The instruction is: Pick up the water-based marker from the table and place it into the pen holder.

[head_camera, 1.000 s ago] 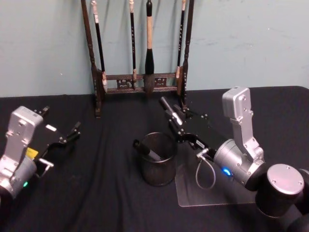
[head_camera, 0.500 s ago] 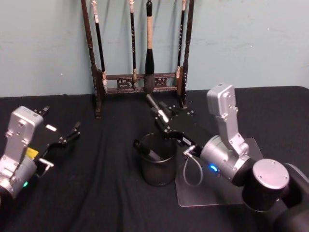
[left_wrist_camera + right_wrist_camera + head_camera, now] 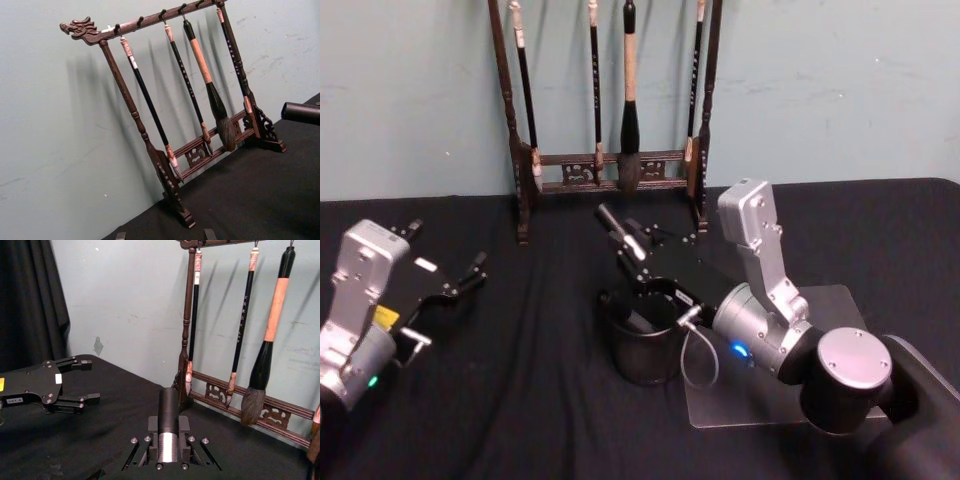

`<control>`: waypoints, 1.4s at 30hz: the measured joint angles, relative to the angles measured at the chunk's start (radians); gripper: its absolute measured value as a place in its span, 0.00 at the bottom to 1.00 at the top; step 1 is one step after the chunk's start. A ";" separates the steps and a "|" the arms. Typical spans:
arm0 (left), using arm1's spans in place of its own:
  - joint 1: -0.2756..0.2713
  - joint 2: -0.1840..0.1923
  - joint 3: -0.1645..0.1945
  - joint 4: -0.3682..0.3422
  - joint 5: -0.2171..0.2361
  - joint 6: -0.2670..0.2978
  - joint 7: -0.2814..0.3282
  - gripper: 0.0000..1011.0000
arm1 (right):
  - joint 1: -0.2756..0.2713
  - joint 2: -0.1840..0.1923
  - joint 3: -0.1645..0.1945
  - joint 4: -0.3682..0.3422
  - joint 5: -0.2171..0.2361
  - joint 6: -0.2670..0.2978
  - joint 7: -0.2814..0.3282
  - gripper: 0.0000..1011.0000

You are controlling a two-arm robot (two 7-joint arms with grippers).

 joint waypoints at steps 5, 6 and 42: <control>0.000 0.000 0.000 0.000 0.000 0.000 0.000 1.00 | 0.010 -0.007 -0.006 0.015 -0.005 -0.005 0.002 0.24; 0.000 0.000 0.000 0.000 0.000 0.000 0.000 1.00 | 0.012 -0.009 -0.008 0.018 -0.006 -0.006 0.002 0.24; 0.000 0.000 0.000 0.000 0.000 0.000 0.000 1.00 | 0.013 -0.009 -0.009 0.020 -0.009 -0.005 0.003 0.78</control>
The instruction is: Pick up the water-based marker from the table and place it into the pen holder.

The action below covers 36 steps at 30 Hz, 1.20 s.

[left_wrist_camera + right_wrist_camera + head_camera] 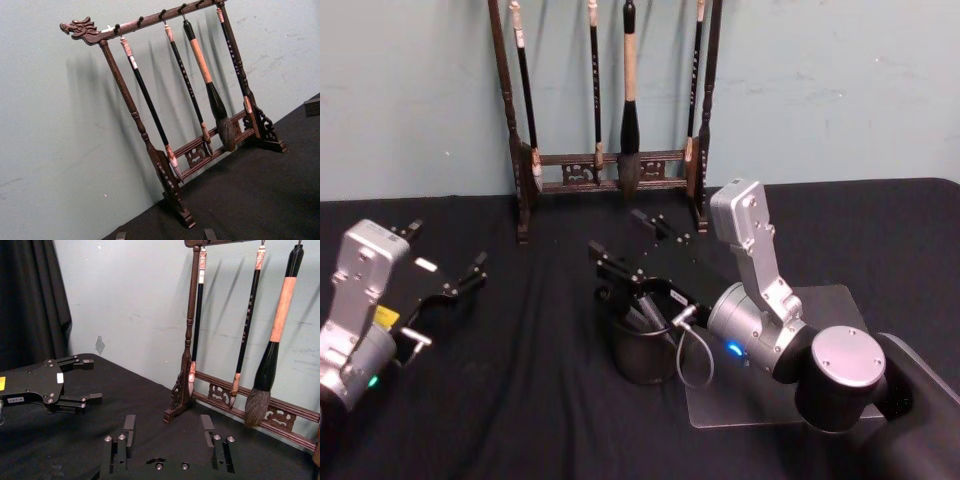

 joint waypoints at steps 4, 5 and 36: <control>0.000 0.000 0.000 0.000 0.000 0.000 0.000 1.00 | 0.000 0.000 0.000 0.000 0.000 0.000 0.000 0.89; 0.000 0.000 0.000 0.000 0.000 0.000 0.000 1.00 | 0.000 0.000 0.000 0.000 0.000 0.000 0.000 0.92; 0.000 0.000 0.000 0.000 0.000 0.000 0.000 1.00 | -0.062 0.032 0.033 -0.087 0.018 0.030 -0.028 0.99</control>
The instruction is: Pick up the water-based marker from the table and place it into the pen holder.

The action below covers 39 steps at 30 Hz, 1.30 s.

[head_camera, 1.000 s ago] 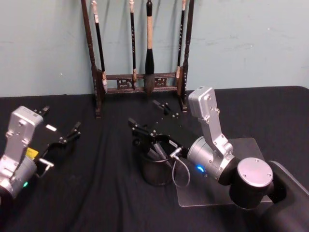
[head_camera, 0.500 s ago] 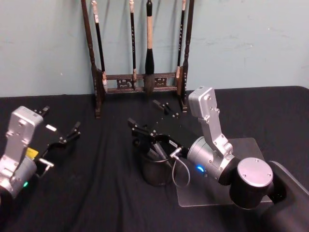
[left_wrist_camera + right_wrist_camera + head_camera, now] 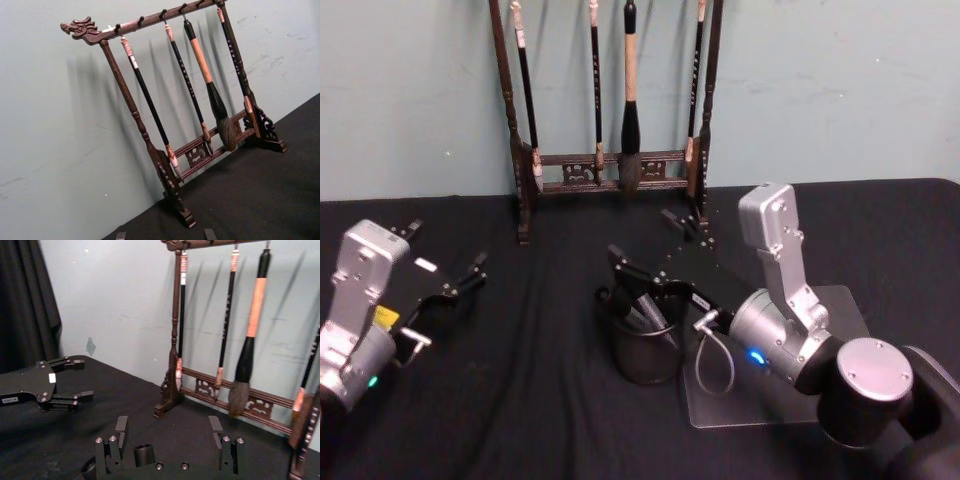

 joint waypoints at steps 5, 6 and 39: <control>0.000 0.000 0.000 0.000 0.000 0.000 0.000 1.00 | -0.026 0.010 0.017 -0.028 0.002 0.004 -0.019 0.99; 0.000 0.000 0.000 0.000 0.000 0.000 0.000 1.00 | -0.030 0.010 0.019 -0.031 0.002 0.005 -0.023 0.99; 0.000 0.000 0.000 0.000 0.000 0.000 0.000 1.00 | -0.133 -0.049 0.152 -0.047 -0.127 -0.002 -0.238 0.99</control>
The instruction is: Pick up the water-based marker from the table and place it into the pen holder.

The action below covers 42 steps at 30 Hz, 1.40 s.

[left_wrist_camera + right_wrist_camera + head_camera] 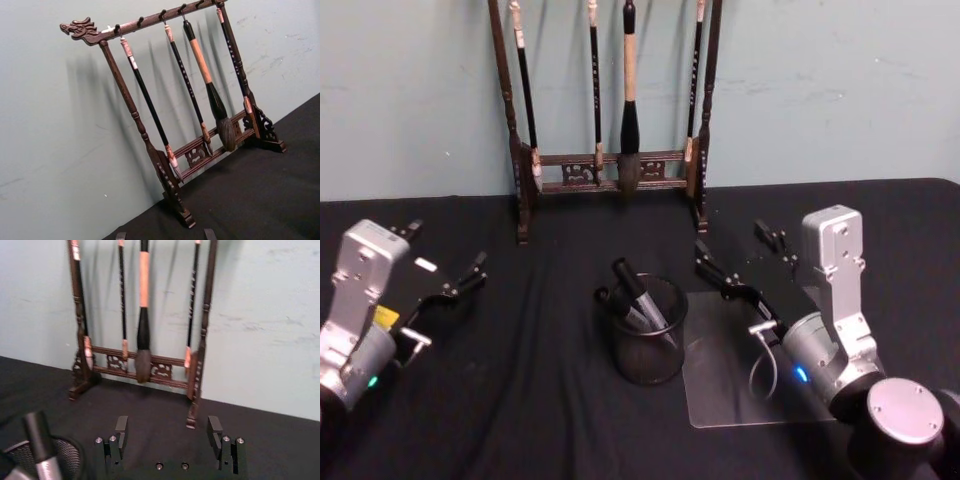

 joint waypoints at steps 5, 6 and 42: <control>0.000 0.000 0.000 0.000 0.000 0.000 0.000 1.00 | -0.004 -0.013 0.006 0.024 -0.031 -0.025 -0.019 0.99; 0.000 0.000 0.000 0.000 0.000 0.000 0.000 1.00 | -0.003 -0.015 0.006 0.035 -0.041 -0.035 -0.020 0.99; 0.000 0.000 0.000 0.000 0.000 0.000 0.000 1.00 | 0.035 -0.072 0.062 0.166 -0.094 -0.068 -0.003 0.99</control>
